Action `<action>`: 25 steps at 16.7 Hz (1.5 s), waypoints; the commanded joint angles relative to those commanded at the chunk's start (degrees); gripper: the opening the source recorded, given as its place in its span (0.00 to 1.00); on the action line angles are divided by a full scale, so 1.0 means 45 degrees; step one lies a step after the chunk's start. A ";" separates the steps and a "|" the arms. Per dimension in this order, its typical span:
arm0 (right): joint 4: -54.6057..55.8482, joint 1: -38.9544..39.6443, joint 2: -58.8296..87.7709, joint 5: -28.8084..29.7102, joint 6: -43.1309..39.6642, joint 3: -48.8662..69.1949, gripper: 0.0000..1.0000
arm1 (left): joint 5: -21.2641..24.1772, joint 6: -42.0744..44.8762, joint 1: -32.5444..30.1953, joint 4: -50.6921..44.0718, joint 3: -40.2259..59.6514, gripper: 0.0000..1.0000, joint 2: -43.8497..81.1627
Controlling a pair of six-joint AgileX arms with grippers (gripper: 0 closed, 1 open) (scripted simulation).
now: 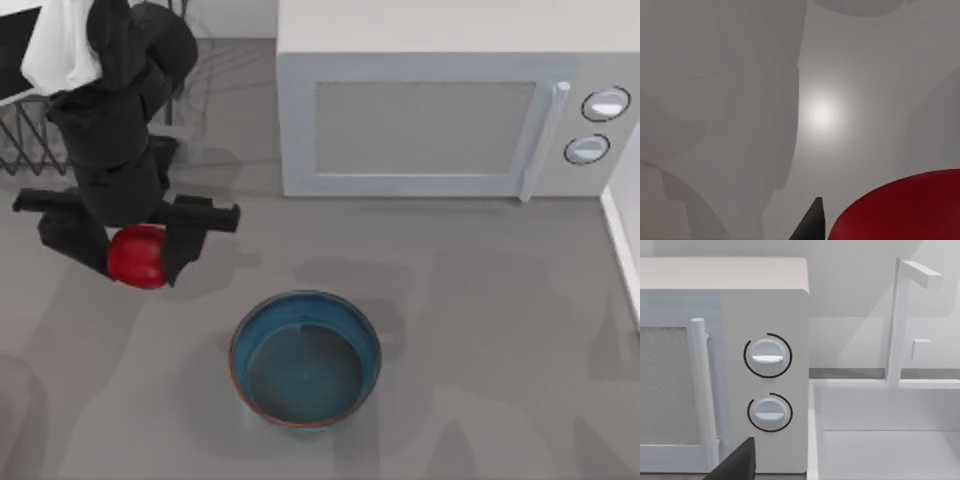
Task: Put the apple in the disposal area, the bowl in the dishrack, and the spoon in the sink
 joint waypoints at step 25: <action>0.0000 0.0000 0.0000 0.0000 0.0000 0.0000 1.00 | -0.0198 -1.0731 0.9989 -0.0580 -0.4853 0.00 -0.7899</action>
